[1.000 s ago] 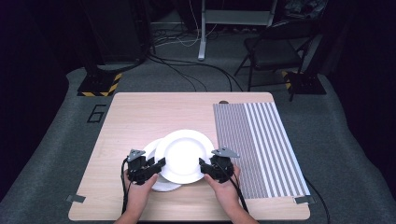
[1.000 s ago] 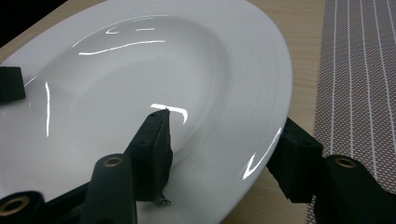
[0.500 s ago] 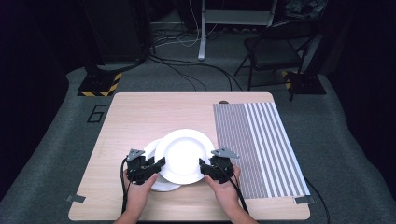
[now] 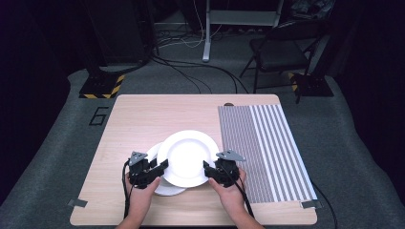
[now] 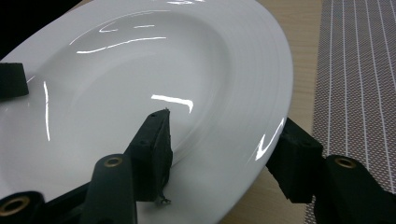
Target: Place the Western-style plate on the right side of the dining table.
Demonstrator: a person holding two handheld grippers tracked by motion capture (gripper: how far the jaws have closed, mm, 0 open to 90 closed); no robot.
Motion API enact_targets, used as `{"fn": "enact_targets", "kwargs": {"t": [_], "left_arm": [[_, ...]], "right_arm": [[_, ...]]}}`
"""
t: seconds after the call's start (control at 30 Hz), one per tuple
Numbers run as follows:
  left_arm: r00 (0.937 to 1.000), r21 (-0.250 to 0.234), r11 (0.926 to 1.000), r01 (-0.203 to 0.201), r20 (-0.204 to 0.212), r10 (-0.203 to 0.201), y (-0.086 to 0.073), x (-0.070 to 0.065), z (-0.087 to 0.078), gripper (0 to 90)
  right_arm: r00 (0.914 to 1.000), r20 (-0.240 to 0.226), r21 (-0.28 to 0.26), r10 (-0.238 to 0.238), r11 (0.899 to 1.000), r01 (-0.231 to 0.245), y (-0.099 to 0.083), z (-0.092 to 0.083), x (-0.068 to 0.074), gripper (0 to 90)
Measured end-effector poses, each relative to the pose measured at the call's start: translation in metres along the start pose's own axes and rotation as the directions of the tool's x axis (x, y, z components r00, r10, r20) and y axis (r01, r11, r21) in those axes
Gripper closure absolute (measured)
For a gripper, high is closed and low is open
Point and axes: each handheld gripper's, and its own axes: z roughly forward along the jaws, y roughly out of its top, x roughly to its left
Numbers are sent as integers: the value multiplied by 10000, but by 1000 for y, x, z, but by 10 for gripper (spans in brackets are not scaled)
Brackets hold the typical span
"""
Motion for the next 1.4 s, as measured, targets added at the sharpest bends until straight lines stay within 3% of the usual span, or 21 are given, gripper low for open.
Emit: {"fn": "enact_targets", "kwargs": {"t": [0.7,1.4], "left_arm": [[9994,-59,9997,-222,254,224,5,-8,5,557],[9952,120,9980,-618,772,607,10,-25,22,557]], "right_arm": [[9998,141,-170,161,9997,-159,0,-11,-6,431],[9964,675,-343,518,9982,-496,-5,-26,-21,432]]}}
